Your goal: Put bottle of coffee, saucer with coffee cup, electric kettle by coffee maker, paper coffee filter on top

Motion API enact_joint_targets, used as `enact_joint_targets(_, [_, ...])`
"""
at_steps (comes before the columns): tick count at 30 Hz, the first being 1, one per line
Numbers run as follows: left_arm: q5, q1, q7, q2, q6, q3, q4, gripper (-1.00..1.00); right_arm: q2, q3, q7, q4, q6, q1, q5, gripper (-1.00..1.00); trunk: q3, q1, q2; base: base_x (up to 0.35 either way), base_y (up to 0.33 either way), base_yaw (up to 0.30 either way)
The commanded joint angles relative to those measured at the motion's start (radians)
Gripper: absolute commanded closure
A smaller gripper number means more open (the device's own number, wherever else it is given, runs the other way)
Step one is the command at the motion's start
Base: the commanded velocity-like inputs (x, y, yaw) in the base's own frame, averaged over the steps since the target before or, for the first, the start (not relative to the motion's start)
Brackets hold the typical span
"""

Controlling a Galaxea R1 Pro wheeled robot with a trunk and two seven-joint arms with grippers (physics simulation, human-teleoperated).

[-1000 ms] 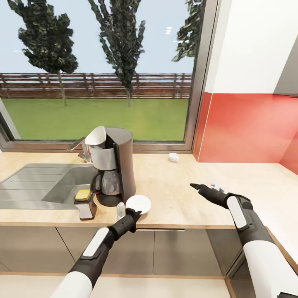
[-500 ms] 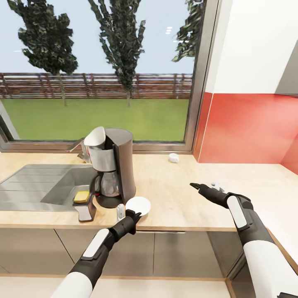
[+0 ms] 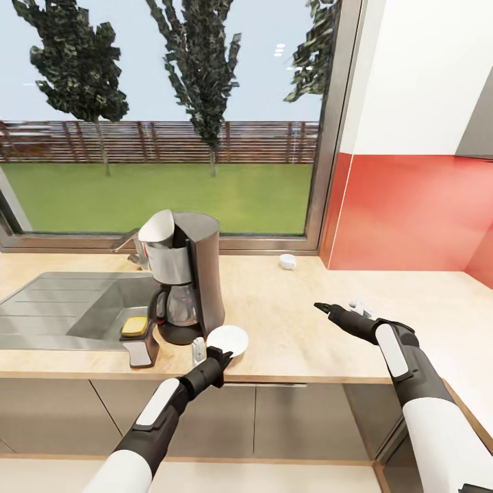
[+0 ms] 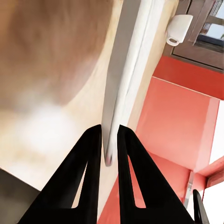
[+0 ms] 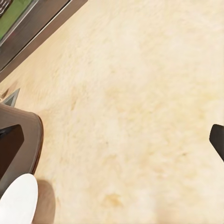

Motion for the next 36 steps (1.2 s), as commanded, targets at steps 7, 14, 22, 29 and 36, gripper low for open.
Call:
enact_joint_targets(7, [0.004, -0.001, 0.004, 0.002, 0.002, 0.0, -0.001, 1.0, 0.0, -0.002, 0.005, 0.0, 0.006, -0.001, 0.003, -1.0, -0.002, 0.001, -0.002, 0.0, 0.0, 0.0])
enact_joint_targets(14, [0.006, -0.001, 0.005, 0.003, 0.002, 0.002, -0.001, 1.0, 0.0, -0.002, 0.005, 0.0, 0.005, -0.001, 0.003, -1.0, -0.002, 0.001, -0.002, 0.032, 0.0, 0.0])
enact_joint_targets(22, [0.005, -0.001, 0.005, 0.003, 0.002, 0.002, -0.001, 1.0, 0.0, -0.002, 0.005, 0.0, 0.006, -0.001, 0.003, -1.0, -0.002, 0.001, -0.002, 0.071, 0.0, 0.0])
enact_joint_targets(29, [0.005, -0.001, 0.005, 0.001, 0.002, 0.001, -0.001, 1.0, 0.0, -0.002, 0.004, 0.0, 0.006, -0.001, 0.003, -1.0, -0.002, 0.001, -0.002, 0.001, 0.0, 0.0])
enact_joint_targets(36, [0.005, -0.001, 0.005, 0.003, 0.002, 0.002, 0.0, -1.0, 0.0, -0.002, 0.004, 0.0, 0.006, -0.001, 0.003, -1.0, -0.002, 0.001, -0.002, 0.0, 0.0, 0.0])
